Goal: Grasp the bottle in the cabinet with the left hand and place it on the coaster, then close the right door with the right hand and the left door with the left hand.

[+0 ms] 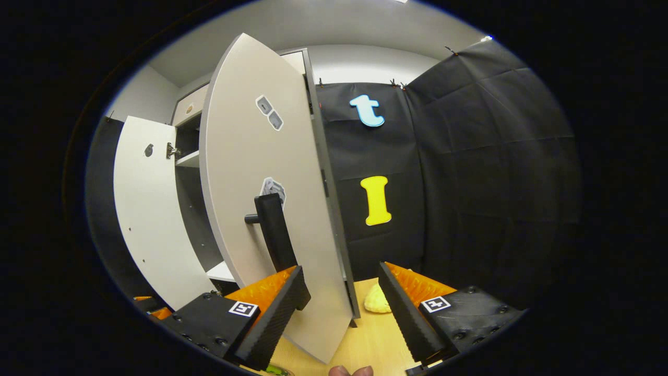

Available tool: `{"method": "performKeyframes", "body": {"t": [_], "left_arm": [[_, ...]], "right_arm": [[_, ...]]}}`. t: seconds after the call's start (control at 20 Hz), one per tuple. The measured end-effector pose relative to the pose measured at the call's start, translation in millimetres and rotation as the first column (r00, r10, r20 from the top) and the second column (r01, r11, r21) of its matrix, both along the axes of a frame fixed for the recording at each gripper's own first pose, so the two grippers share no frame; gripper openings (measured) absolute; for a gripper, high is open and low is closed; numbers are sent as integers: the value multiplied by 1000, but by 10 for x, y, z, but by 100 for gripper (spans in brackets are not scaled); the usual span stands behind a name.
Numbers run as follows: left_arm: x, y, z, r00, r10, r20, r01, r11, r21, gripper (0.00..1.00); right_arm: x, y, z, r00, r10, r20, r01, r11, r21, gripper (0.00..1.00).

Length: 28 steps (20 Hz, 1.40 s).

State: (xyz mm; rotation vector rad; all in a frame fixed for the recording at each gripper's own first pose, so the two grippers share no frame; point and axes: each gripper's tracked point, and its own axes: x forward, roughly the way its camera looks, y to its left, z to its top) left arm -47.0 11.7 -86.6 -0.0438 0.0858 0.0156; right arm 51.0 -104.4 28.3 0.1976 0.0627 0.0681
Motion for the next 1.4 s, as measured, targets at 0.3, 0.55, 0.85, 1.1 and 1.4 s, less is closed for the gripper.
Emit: {"method": "performKeyframes", "body": {"t": [0.3,0.55,0.85,1.1,1.4], "left_arm": [[-47,90,-11,1000,15,-3,-15,1000,3,95],[-62,193,-12,999,44,-4,-44,999,-1,95],[-104,373,-18,997,72,-12,-72,997,3,95],[-97,552,41,997,78,-20,-79,996,-40,95],[-116,953,156,994,105,-13,-105,993,-56,95]], "right_arm": [[171,609,-36,994,108,-1,-108,994,-17,97],[466,1083,-53,986,169,-2,-169,985,-27,98],[661,1313,-68,985,174,17,-173,984,-50,97],[873,1483,-63,987,157,22,-156,985,-71,97],[1039,1591,-81,991,133,16,-132,990,-55,98]]}}
